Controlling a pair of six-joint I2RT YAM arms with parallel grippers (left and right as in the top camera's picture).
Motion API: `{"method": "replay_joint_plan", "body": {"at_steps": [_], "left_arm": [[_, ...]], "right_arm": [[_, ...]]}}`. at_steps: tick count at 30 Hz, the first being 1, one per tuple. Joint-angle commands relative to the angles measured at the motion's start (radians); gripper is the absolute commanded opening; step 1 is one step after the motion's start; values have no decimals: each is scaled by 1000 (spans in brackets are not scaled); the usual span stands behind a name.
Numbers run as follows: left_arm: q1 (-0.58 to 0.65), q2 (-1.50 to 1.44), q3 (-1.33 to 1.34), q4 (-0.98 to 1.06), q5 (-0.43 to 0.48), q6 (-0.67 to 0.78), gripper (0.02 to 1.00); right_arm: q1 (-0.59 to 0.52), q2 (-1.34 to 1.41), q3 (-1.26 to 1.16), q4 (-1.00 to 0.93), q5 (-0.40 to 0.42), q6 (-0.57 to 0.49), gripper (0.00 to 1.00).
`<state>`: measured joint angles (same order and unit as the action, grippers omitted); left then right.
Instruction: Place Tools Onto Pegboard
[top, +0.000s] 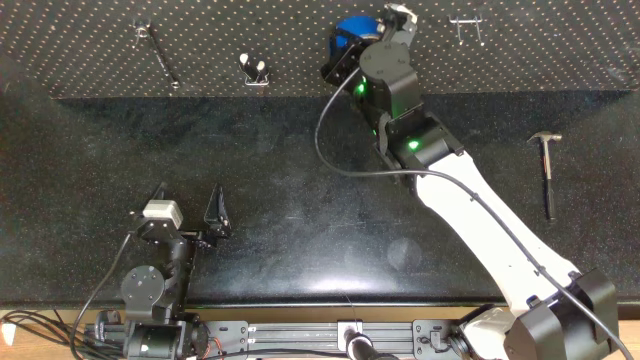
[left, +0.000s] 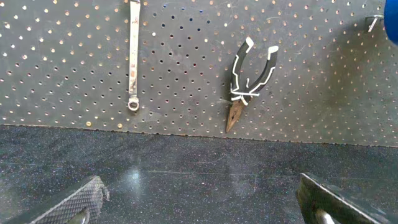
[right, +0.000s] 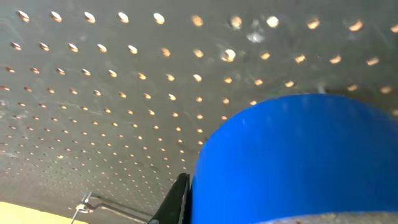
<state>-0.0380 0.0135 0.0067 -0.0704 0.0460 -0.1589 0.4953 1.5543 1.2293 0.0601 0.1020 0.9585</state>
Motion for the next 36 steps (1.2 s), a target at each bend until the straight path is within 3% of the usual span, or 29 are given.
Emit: {"method": "replay_joint_plan", "body": {"at_steps": [1, 36], "left_arm": [[4, -10, -1, -6, 18, -2, 996], [4, -10, -1, -6, 18, -2, 996]], "right_arm": [[-4, 15, 30, 6, 21, -40, 77], [-3, 93, 77, 58, 82, -55, 77]]}}
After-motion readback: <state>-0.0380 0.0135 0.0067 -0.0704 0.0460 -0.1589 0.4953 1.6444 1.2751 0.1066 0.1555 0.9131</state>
